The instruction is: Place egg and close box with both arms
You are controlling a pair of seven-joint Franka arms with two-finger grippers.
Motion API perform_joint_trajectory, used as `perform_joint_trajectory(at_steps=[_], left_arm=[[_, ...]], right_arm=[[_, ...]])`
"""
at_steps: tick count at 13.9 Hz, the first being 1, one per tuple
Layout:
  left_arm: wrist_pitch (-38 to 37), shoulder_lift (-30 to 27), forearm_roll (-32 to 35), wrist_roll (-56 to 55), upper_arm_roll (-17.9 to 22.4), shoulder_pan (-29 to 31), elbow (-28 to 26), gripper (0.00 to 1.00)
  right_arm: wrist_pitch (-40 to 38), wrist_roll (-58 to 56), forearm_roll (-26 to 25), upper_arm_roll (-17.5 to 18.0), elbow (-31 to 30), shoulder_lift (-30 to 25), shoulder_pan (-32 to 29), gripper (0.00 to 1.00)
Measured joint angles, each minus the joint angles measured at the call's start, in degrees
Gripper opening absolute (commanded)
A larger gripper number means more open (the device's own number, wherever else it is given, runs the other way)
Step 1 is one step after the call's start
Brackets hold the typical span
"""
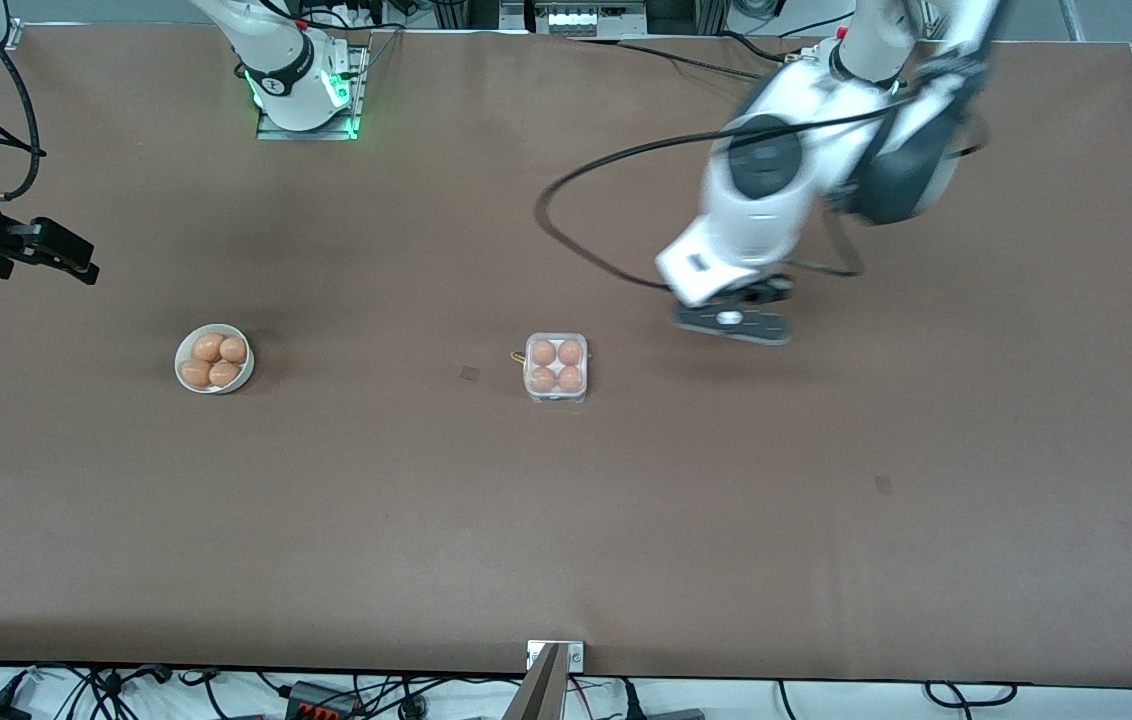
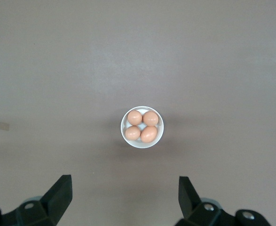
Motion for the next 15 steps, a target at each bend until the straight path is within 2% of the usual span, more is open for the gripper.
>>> perform_joint_trajectory(at_steps=[1, 2, 3, 6, 8, 10, 13, 15], left_arm=[[-1.57, -2.21, -0.01, 2.63, -0.03, 2.78, -0.01, 0.47], [-2.27, -4.28, -0.01, 4.93, -0.03, 5.40, -0.02, 0.80], [-2.56, -6.06, -0.01, 6.92, -0.05, 7.86, -0.02, 1.00], [-5.39, -9.04, -0.13, 10.92, -0.08, 13.63, 0.80, 1.00], [-13.01, -9.38, -0.48, 13.03, -0.08, 15.89, 4.08, 1.00], [-19.03, -9.45, -3.61, 16.74, -0.06, 17.84, 7.71, 1.00], [-18.97, -9.43, -11.14, 21.09, 1.53, 21.29, 9.70, 1.00], [-13.58, -10.00, -9.58, 22.25, 3.80, 22.04, 9.65, 1.00]], right_arm=[[-0.20, -1.18, 0.00, -0.10, 0.00, 0.00, -0.02, 1.00], [-0.49, -1.88, 0.03, -0.20, 0.00, 0.00, -0.05, 1.00], [-0.66, -1.99, 0.04, -0.24, 0.00, 0.00, -0.06, 1.00], [-0.79, -0.32, 0.09, -0.23, 0.01, -0.09, -0.03, 1.00], [-1.02, 0.02, 0.09, -0.23, 0.02, -0.60, -0.03, 1.00], [-1.53, 0.02, 0.09, -0.23, 0.02, -1.30, -0.02, 1.00], [-1.90, 0.27, 0.10, -0.23, 0.02, -2.43, -0.01, 1.00], [-1.97, 0.38, 0.10, -0.23, -0.54, -3.45, -0.01, 1.00]])
